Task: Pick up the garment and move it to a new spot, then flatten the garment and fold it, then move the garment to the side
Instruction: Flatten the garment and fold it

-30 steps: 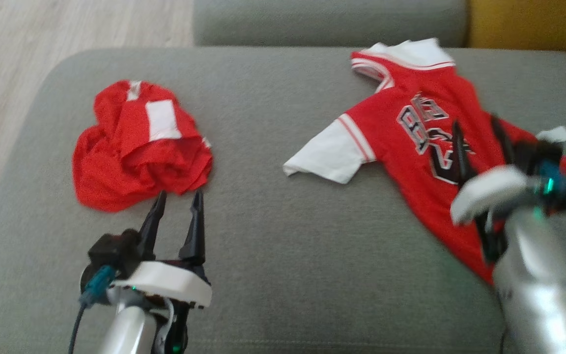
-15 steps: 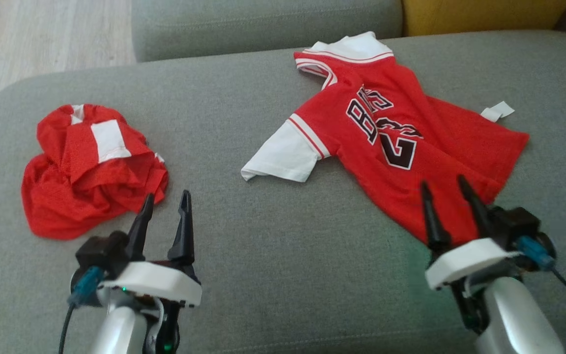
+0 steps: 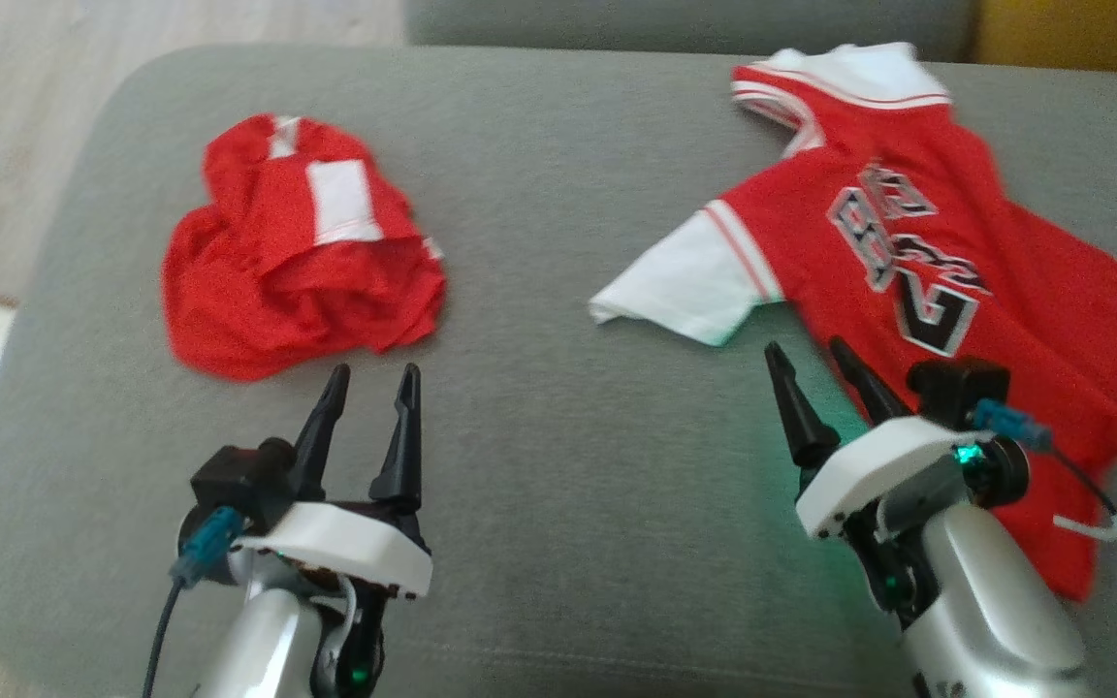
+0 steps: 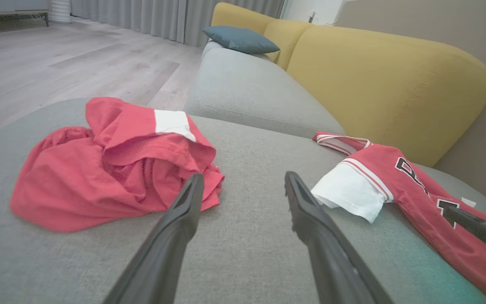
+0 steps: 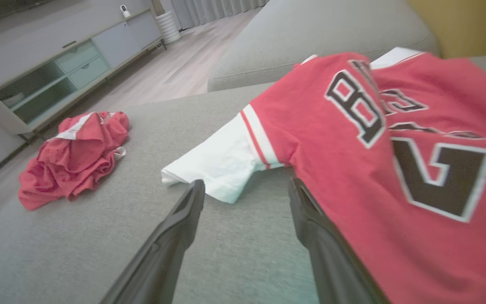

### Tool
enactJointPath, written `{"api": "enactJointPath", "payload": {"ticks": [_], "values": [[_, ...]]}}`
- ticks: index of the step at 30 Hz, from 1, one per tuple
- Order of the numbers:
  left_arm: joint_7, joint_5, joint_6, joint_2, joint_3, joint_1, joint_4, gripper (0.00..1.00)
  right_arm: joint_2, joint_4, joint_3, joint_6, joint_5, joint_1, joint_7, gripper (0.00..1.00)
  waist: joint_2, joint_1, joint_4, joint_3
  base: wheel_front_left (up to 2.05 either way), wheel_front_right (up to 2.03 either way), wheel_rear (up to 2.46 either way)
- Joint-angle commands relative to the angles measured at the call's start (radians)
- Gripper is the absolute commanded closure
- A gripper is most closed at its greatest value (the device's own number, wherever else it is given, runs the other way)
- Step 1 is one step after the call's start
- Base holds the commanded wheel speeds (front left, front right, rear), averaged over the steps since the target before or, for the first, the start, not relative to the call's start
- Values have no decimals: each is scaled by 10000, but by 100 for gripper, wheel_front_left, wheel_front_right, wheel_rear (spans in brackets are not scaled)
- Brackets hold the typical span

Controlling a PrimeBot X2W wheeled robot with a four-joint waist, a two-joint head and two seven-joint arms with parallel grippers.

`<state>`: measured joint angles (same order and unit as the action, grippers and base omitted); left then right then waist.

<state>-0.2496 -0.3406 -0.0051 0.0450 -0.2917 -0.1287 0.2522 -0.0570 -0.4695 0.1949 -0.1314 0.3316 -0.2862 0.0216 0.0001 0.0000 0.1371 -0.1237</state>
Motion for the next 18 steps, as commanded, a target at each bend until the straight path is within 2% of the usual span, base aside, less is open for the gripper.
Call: {"api": "enactJointPath", "payload": {"ticks": [1,4,9,18], "values": [[-122,-112,44,52,221,-495,-298,0,65,202,207,7,203,-432,31,0,-1,0,643,-302,0,0,0],[-122,-174,87,52,91,-497,-291,0,66,-544,-127,7,873,-764,312,0,-1,0,1189,-404,0,0,0],[-122,-251,179,52,3,-468,-301,0,67,-1702,-729,7,1300,-1404,377,0,-1,0,1799,-498,0,0,0],[-122,-196,254,52,-87,-441,-379,0,67,-3090,-923,7,1709,-2236,217,0,-1,0,2085,-547,0,0,0]]}}
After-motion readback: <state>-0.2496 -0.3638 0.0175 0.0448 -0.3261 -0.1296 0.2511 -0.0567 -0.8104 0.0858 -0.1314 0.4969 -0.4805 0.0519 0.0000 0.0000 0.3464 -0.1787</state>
